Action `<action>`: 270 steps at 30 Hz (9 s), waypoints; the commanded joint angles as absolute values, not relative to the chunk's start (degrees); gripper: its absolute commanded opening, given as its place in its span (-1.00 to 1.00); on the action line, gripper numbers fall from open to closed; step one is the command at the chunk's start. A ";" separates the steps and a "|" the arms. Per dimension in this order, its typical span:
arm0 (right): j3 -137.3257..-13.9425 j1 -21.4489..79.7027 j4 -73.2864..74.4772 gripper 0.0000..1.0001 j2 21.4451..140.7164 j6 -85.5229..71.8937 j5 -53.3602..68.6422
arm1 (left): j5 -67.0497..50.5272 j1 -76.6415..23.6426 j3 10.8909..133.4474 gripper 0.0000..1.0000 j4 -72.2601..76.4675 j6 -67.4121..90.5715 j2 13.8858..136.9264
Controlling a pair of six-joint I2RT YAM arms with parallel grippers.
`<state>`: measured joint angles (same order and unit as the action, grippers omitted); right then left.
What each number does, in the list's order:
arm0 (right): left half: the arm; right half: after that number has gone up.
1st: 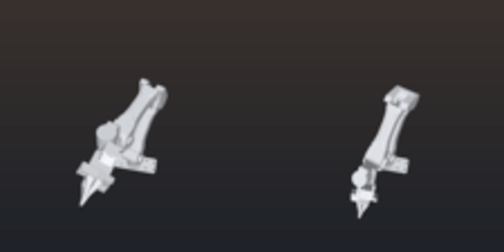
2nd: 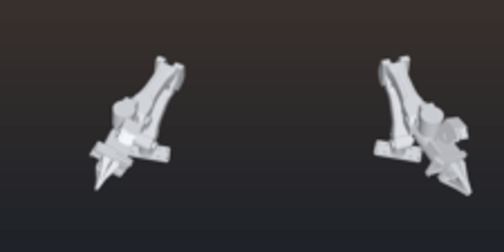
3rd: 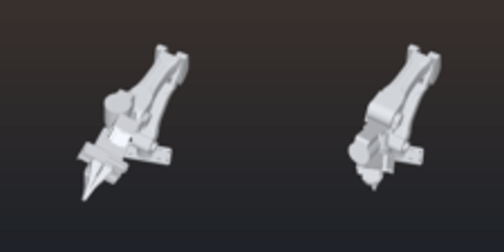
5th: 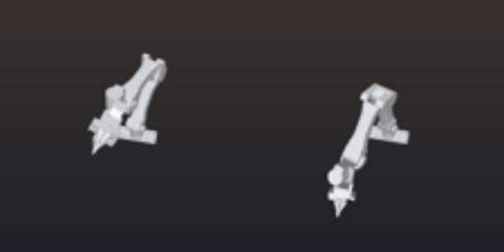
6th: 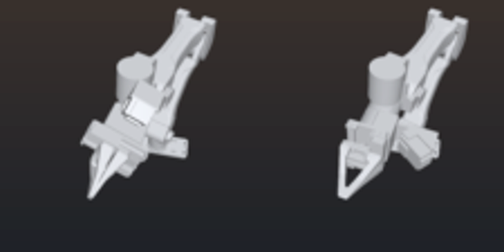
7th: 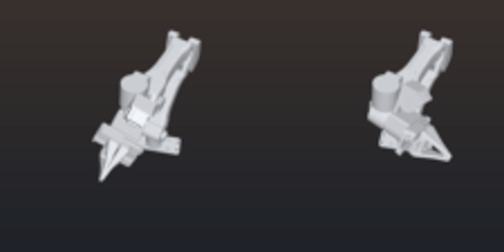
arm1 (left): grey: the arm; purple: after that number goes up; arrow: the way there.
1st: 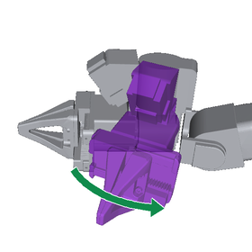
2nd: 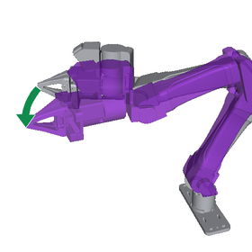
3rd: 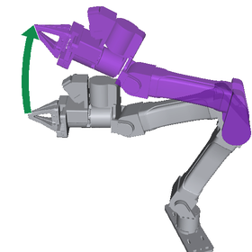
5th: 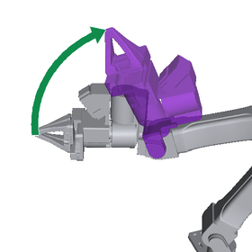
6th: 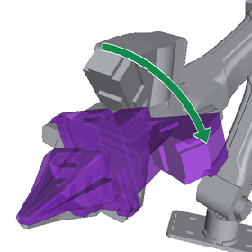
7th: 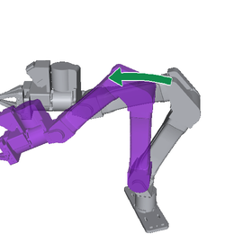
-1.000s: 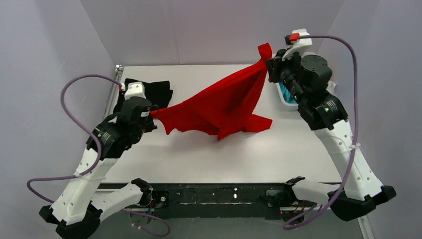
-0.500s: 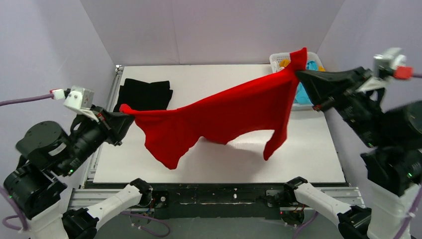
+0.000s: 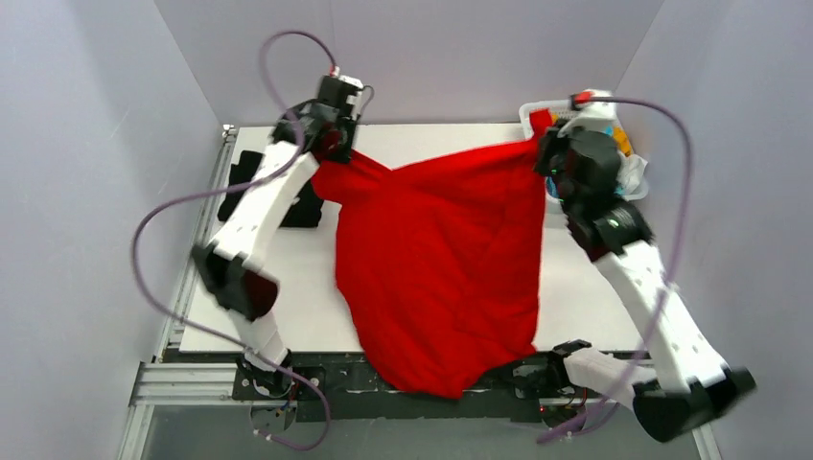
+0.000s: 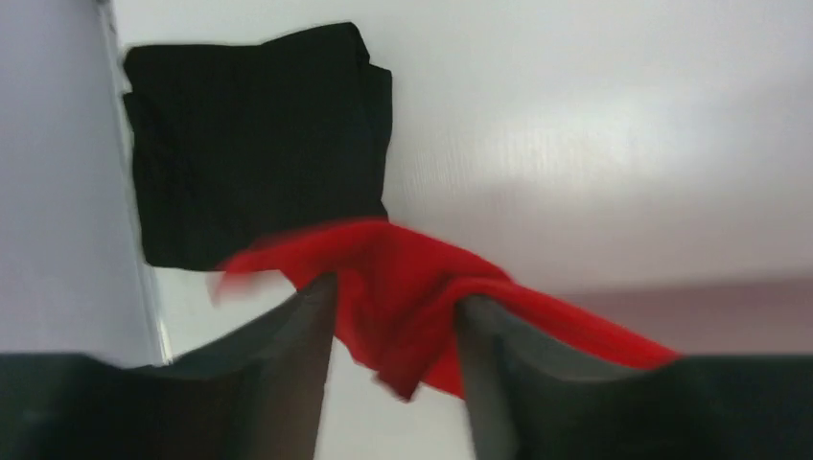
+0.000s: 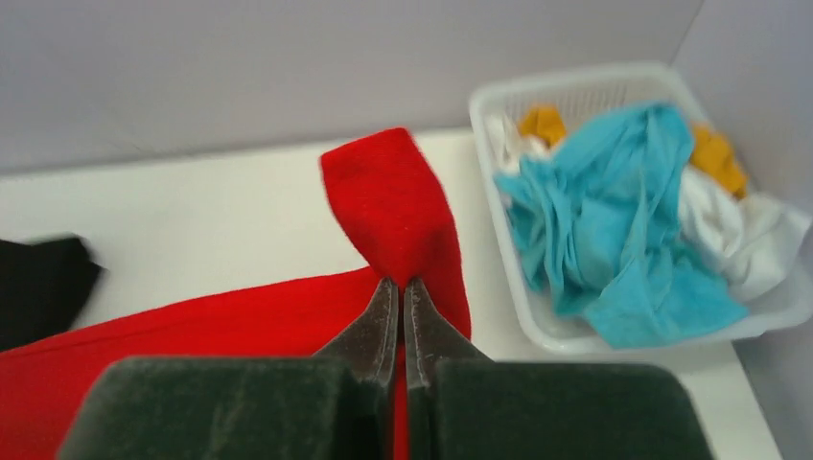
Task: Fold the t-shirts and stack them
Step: Flatten out the tshirt
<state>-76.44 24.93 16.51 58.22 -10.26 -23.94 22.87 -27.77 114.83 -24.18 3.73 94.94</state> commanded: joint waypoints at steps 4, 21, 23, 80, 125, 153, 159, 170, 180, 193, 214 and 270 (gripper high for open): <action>-78.82 12.11 20.31 -0.23 93.62 -18.39 -15.57 | 27.27 -23.34 144.79 0.96 -46.98 9.82 135.39; -66.92 26.86 25.50 0.65 76.69 -17.06 -13.56 | -6.34 -23.76 84.98 0.97 -24.83 31.60 92.88; -63.16 30.98 27.12 0.60 75.12 -19.61 -14.83 | -12.71 -24.47 73.16 0.96 -16.85 35.40 86.92; -63.89 43.92 24.18 0.17 100.85 -22.14 -8.51 | -19.44 -27.68 54.61 0.97 -6.99 39.12 85.74; -43.29 1.20 41.21 -0.97 59.06 -33.32 -24.69 | 8.72 -18.91 69.83 -1.00 -27.27 34.42 105.87; -49.11 -1.30 42.48 0.67 52.50 -28.57 -10.93 | -8.11 -22.29 72.73 0.97 -35.59 31.40 86.83; -43.52 12.94 25.73 0.63 55.79 -26.18 12.42 | -11.46 -44.48 68.26 0.96 -30.77 21.89 83.55; -41.73 14.32 20.36 0.61 70.89 -27.79 10.88 | -7.56 -52.65 67.66 0.97 -32.35 21.29 96.13; -40.89 14.15 19.43 0.63 76.88 -26.23 6.15 | 2.63 -52.56 64.04 0.20 -30.75 30.28 100.25; -42.07 13.80 22.76 0.63 79.18 -25.66 4.00 | -20.59 -42.05 56.08 -0.93 -22.27 39.75 76.34; -44.54 22.29 24.51 0.62 70.47 -23.62 2.40 | -20.01 -33.98 47.75 0.97 -33.07 40.05 64.78; -68.92 66.30 1.48 0.42 105.21 -0.19 -5.62 | -43.75 -11.35 70.50 -1.00 -16.56 42.78 108.31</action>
